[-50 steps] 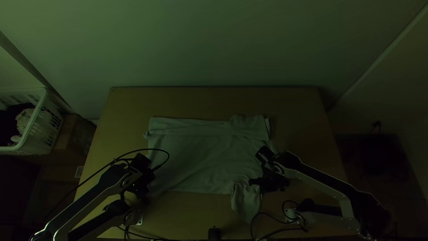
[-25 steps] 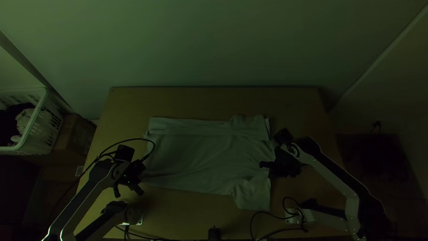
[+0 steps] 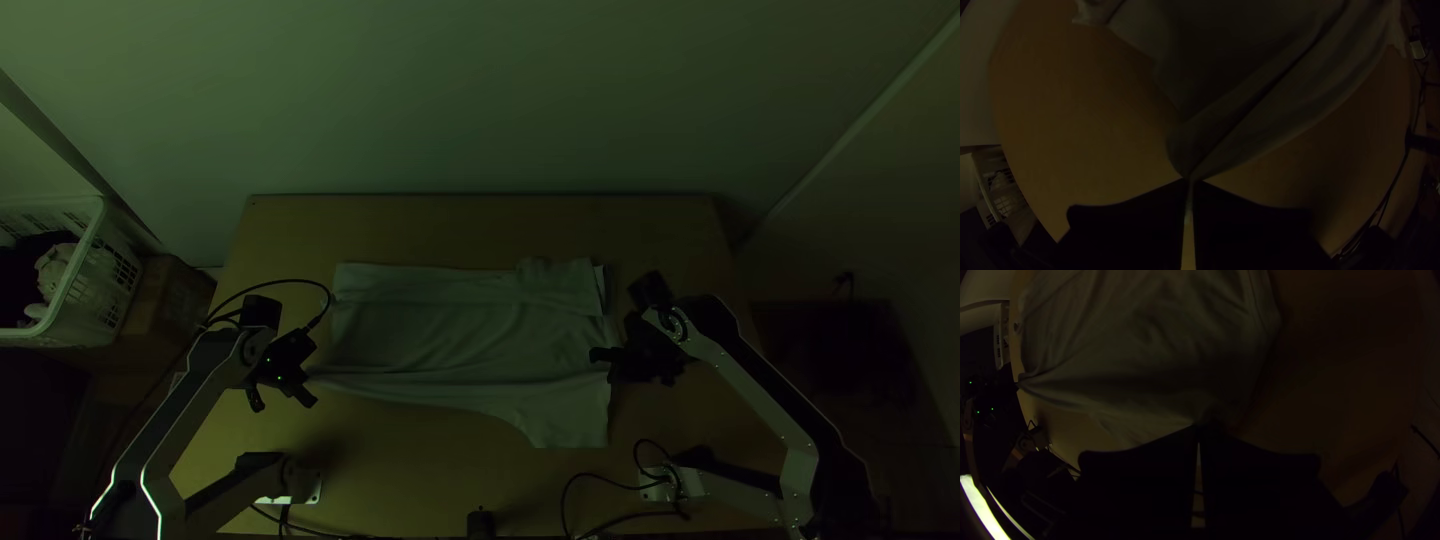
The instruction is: Fold the t-shirt
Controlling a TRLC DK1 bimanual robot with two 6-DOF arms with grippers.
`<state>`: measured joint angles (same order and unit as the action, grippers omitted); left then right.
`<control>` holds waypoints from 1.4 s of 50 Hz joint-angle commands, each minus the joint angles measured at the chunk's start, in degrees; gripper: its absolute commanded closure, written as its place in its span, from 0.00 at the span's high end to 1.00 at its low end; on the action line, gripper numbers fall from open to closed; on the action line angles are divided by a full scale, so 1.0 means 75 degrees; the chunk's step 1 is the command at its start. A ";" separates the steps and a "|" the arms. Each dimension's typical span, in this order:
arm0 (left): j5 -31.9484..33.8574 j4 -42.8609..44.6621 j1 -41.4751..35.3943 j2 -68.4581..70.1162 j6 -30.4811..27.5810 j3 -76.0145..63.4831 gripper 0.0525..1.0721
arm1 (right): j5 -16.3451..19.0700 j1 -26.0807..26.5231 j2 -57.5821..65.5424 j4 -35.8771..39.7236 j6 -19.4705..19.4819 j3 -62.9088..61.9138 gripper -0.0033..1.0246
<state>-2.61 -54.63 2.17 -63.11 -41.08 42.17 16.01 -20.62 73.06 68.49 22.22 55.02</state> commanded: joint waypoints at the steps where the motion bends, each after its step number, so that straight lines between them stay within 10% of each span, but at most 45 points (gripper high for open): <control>1: 0.0090 0.0019 0.0073 -0.0362 -0.0195 0.0529 0.03 | -0.0096 0.0195 0.0044 0.0138 -0.0138 0.0398 0.03; 70: 0.1251 0.0710 -0.0079 -0.4230 0.1352 0.4572 0.03 | -0.0635 0.1589 0.3583 -0.1304 -0.0794 0.3339 0.03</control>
<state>5.65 -49.50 0.21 -92.38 -31.64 74.28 11.77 -10.31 97.36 59.05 17.47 77.76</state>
